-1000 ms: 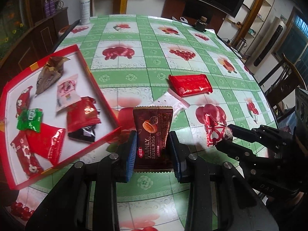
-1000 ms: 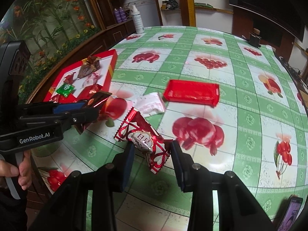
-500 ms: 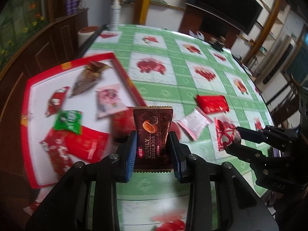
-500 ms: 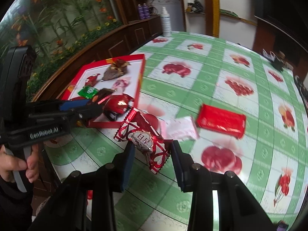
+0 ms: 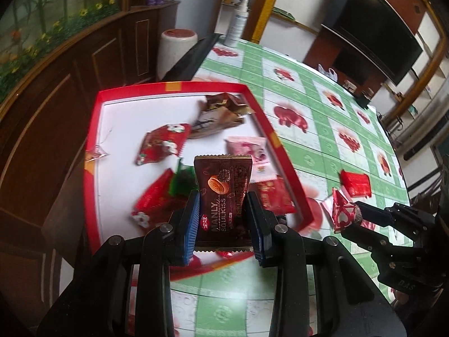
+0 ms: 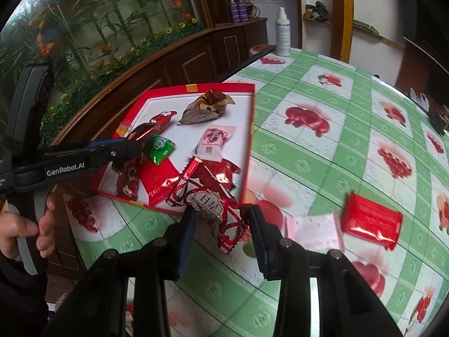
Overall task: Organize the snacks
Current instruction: 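Carry the brown bag and red-white packet in both tools over the tray, then open the left tool over the tray while the right releases its packet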
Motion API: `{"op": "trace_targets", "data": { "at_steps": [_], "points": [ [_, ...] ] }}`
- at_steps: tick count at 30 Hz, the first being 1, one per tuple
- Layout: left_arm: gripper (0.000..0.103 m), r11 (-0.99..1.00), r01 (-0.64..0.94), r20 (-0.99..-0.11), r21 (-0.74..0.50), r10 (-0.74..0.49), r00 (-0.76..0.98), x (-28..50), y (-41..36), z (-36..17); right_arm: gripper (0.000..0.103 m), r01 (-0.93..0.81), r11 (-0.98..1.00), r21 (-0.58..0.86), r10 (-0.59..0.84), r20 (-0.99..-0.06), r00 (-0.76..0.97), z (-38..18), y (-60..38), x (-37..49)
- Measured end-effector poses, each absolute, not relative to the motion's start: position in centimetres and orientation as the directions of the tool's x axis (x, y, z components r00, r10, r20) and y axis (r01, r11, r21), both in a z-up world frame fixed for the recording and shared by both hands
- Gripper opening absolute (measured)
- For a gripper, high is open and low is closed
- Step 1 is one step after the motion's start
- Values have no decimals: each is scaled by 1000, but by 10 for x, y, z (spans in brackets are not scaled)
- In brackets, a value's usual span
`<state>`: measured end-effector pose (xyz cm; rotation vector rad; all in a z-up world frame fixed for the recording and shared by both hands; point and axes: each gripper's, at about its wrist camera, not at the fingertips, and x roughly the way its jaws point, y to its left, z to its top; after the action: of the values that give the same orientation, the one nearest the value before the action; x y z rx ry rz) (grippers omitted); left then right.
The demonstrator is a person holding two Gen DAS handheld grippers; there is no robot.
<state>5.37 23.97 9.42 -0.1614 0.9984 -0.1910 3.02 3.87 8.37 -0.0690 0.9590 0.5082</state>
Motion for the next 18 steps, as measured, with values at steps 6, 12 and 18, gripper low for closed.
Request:
{"op": "trace_targets", "data": {
  "at_steps": [6, 12, 18],
  "points": [
    [32, 978, 35, -820, -206, -192, 539, 67, 260, 96, 41, -473, 848, 239, 446, -804, 392, 71, 61, 41],
    [32, 982, -26, -835, -185, -144, 532, 82, 284, 87, 41, -497, 821, 281, 482, -807, 342, 58, 82, 43],
    [32, 985, -68, -855, -159, -103, 508, 90, 299, 72, 41, -504, 812, 294, 488, -816, 311, 48, 93, 48]
  ]
}}
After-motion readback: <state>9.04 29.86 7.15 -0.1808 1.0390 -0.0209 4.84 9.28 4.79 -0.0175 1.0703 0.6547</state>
